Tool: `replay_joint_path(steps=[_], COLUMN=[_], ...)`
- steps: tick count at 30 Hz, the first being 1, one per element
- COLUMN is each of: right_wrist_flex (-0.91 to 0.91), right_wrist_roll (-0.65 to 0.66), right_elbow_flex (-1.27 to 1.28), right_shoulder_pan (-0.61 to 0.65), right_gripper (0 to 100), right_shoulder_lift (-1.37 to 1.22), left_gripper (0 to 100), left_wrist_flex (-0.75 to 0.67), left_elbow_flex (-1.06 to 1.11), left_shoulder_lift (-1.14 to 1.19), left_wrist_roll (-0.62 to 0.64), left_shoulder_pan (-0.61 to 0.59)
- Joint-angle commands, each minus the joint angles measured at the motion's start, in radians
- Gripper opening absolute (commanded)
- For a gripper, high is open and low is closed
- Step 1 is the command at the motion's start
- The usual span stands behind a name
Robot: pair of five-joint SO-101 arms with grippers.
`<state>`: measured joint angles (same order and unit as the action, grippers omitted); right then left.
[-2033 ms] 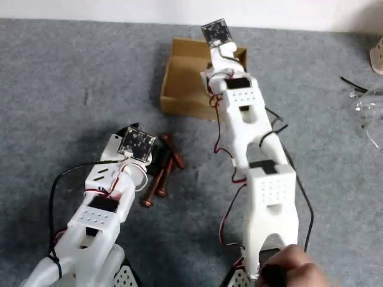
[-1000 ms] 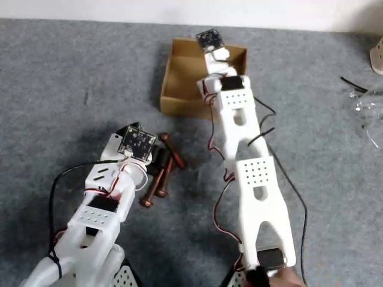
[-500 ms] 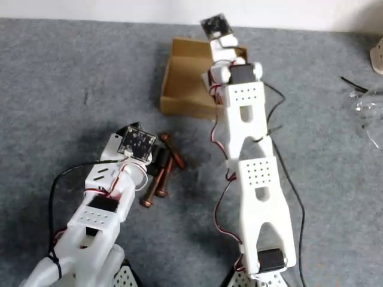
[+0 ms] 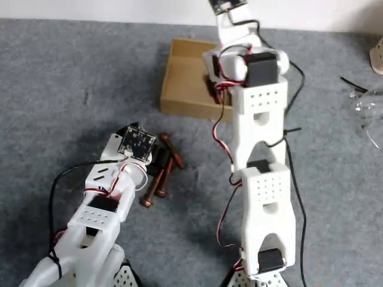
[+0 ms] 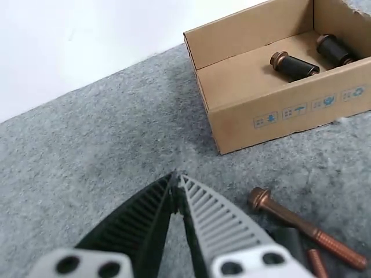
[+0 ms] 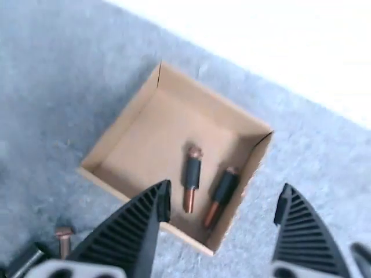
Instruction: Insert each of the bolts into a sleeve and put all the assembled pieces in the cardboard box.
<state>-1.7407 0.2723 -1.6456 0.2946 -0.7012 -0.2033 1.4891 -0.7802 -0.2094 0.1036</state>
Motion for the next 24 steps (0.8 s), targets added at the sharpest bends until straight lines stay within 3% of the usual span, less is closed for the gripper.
replay_joint_path(steps=[1,12,19,24], right_wrist_flex=[-0.027,-0.027,-0.025,-0.019], right_wrist_roll=[-0.052,-0.104,-0.109,-0.109], right_elbow_flex=[-0.12,-0.039,0.437,0.816], right_shoulder_pan=[0.01,0.058,0.064,0.137], right_gripper=[26.0,26.0,26.0,26.0], right_shoulder_lift=[0.125,0.429,0.753,0.993], left_gripper=[1,1,1,1], left_wrist_flex=[-0.018,-0.018,-0.018,-0.018], left_elbow_flex=[-0.054,-0.054,-0.054,-0.054], left_shoulder_lift=[0.005,0.005,0.005,0.005], left_wrist_roll=[0.009,0.008,0.008,0.008], left_shoulder_pan=[-0.01,-0.012,-0.012,-0.012])
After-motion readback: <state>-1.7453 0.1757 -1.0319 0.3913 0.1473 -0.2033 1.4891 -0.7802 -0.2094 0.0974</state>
